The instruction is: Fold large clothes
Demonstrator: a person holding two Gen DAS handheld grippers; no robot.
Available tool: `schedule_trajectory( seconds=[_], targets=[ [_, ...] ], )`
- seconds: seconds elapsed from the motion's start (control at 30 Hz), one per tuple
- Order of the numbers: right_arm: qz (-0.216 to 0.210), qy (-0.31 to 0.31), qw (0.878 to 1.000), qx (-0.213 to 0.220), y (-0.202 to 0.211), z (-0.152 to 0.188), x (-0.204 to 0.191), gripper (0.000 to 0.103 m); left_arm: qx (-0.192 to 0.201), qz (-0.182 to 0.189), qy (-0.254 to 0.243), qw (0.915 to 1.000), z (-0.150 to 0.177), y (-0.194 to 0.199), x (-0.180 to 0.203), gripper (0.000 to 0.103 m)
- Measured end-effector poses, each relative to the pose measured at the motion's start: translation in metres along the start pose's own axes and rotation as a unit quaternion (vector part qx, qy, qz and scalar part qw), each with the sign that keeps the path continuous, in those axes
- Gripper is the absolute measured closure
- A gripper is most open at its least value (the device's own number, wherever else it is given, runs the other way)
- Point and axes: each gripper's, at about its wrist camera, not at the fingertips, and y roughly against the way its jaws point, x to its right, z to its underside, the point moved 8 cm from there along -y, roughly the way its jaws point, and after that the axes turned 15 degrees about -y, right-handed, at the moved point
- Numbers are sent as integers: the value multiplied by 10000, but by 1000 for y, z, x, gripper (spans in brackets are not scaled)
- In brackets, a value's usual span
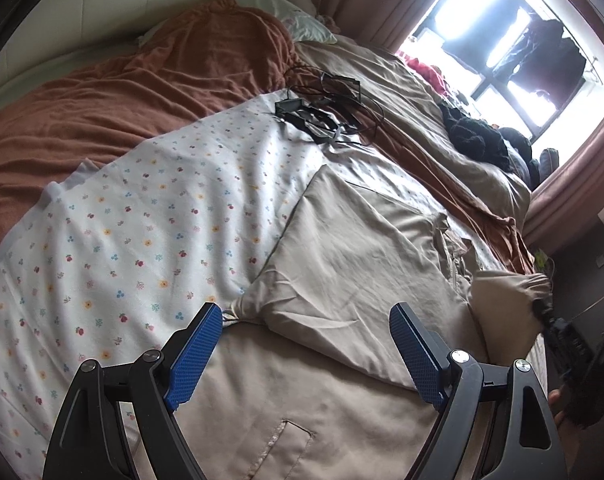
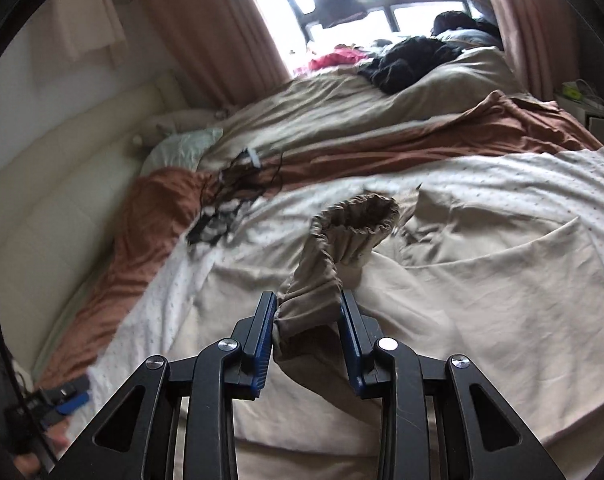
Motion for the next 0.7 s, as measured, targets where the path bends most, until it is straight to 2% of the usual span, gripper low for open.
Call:
schedule_trajectory(
  seconds=[0.03, 0.07, 0.1, 0.23, 0.43, 0.6, 0.7],
  targets=[
    [-40, 112, 9996, -243, -10, 10, -3, 60, -16, 5, 17, 10000, 0, -1, -1, 17],
    [-108, 200, 9982, -554, -18, 20, -6, 48, -45, 22, 24, 10000, 0, -2, -2, 17],
    [-159, 231, 9970, -727, -22, 28, -7, 47, -56, 24, 32, 10000, 0, -3, -3, 17],
    [-113, 94, 9964, -829, -12, 30, 9, 47, -61, -6, 69, 10000, 0, -4, -3, 17],
    [316, -217, 9978, -543, 38, 11, 65, 47, -71, 54, -277, 9996, 2, -8, 20, 17],
    [947, -498, 9938, -307, 79, 1, 137, 47, -28, 80, -776, 9969, 6, -12, 54, 17],
    [1139, -883, 9895, -124, 107, -2, 187, 49, -22, 75, -1014, 9948, 11, -16, 73, 17]
  ],
)
